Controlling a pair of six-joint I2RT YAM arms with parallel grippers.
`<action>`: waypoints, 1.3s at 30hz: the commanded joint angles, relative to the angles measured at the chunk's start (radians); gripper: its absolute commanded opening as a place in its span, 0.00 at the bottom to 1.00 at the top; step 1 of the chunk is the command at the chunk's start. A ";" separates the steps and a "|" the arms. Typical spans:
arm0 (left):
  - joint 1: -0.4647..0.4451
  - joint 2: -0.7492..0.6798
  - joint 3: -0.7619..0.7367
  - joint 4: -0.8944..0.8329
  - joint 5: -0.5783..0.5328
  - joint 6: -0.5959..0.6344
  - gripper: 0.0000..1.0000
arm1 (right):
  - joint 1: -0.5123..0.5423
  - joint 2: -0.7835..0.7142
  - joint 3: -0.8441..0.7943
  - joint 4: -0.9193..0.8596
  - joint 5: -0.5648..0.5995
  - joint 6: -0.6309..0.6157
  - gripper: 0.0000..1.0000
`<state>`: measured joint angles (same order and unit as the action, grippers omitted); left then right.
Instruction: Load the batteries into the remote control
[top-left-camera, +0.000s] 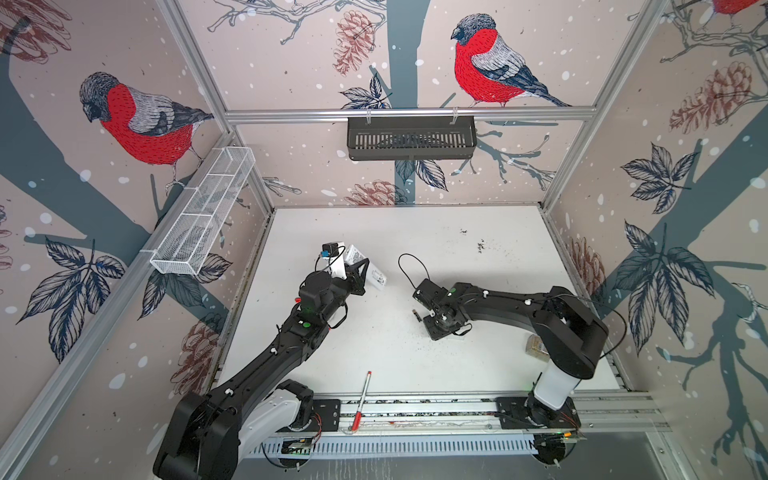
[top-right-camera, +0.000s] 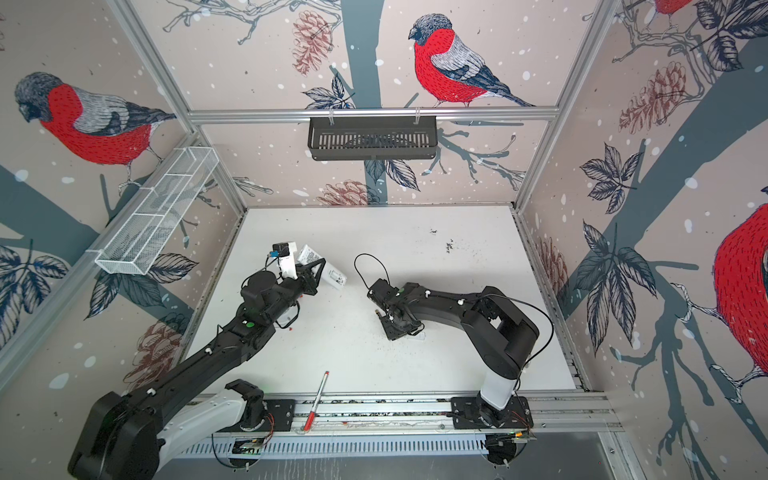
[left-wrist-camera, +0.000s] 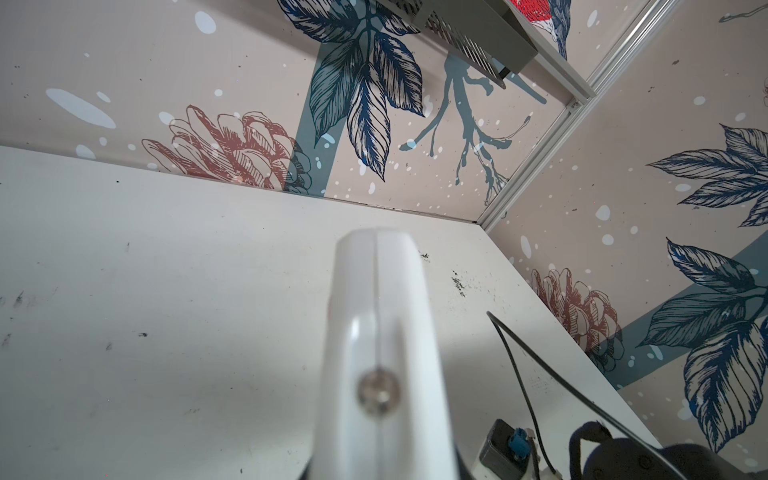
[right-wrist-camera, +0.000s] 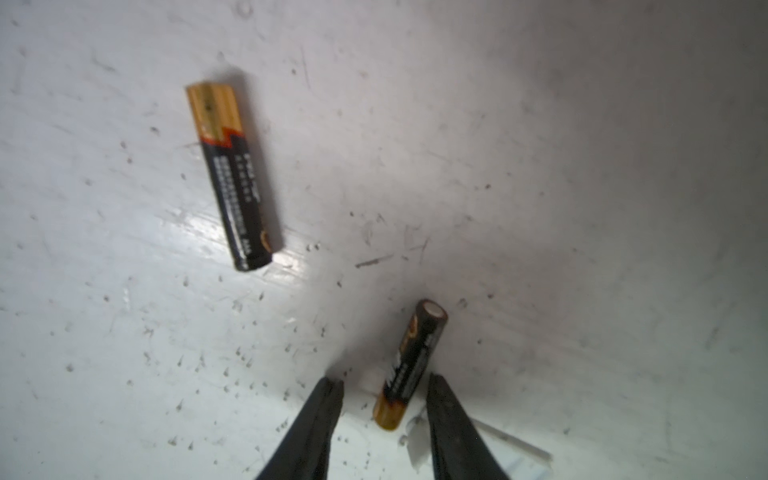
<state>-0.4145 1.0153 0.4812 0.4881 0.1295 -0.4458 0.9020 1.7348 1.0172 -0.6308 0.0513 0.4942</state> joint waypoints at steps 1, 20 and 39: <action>0.002 0.009 0.003 0.054 0.021 -0.004 0.00 | 0.002 -0.009 -0.018 -0.054 0.005 0.000 0.35; 0.003 0.016 -0.035 0.001 0.058 -0.032 0.00 | -0.017 -0.009 -0.014 0.034 -0.006 -0.114 0.18; 0.003 -0.043 -0.097 -0.106 0.293 -0.146 0.00 | -0.003 -0.182 -0.028 0.281 -0.291 -0.407 0.15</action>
<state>-0.4145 0.9634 0.3859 0.3546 0.3298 -0.5728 0.8852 1.5681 0.9707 -0.4072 -0.1558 0.1459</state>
